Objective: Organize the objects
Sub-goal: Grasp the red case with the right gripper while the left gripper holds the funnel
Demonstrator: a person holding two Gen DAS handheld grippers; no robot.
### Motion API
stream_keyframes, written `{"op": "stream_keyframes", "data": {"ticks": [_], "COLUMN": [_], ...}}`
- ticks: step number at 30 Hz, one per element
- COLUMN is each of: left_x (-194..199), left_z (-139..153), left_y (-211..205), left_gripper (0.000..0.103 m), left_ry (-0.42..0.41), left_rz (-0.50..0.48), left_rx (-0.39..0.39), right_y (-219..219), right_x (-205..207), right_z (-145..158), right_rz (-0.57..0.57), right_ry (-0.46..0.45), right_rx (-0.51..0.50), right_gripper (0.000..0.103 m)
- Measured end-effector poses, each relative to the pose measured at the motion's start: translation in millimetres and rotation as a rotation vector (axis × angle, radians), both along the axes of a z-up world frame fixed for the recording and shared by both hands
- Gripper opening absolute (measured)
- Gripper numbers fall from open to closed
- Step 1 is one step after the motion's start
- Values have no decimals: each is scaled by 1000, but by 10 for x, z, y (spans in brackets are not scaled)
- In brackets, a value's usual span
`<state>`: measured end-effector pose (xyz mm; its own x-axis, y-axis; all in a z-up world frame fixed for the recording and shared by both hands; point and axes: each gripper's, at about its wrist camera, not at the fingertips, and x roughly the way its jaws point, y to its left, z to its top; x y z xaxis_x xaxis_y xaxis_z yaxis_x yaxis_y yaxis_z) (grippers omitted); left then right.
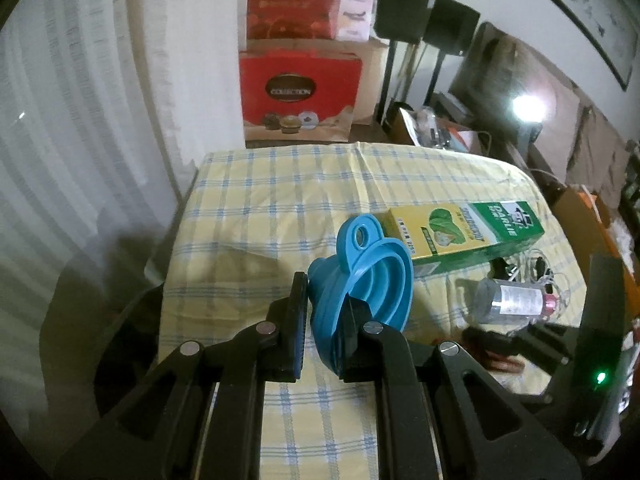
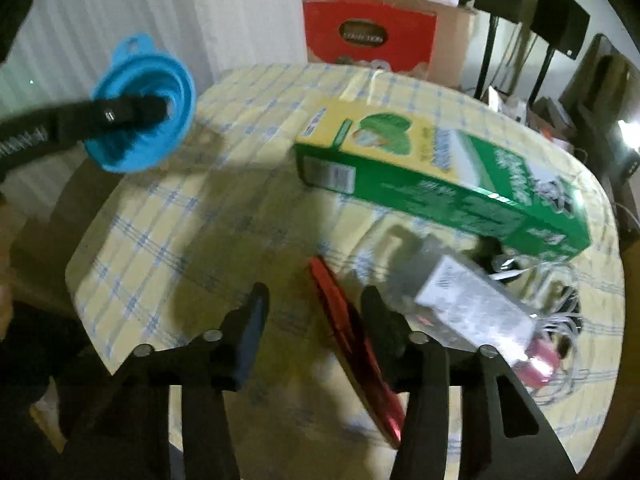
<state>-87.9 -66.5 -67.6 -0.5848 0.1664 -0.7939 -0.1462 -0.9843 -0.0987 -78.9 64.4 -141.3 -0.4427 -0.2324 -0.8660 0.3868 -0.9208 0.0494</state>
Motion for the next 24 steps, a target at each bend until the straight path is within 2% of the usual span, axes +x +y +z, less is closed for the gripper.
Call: {"op": "stream_keyframes", "data": {"ticks": [1, 3, 8, 11, 24], "left_x": [-3, -12, -1, 5, 17], "left_z": [-9, -23, -14, -4, 58], "left_y": [2, 23, 53, 41, 59], "left_gripper": [11, 11, 11, 11, 11], "left_ry": [-3, -7, 0, 4, 15], "left_rz": [1, 3, 1, 9, 31], "left_rx": [-1, -4, -7, -6, -5], "right_y": [-24, -29, -48, 16, 273], "right_x": [2, 57, 170, 157, 192], "right_z": [-18, -78, -98, -64, 348], "right_rz": [3, 6, 6, -11, -76], "right_ry": [2, 5, 64, 64, 165], "right_rx": [4, 8, 30, -21, -87], "right_gripper": [38, 35, 19, 19, 19]}}
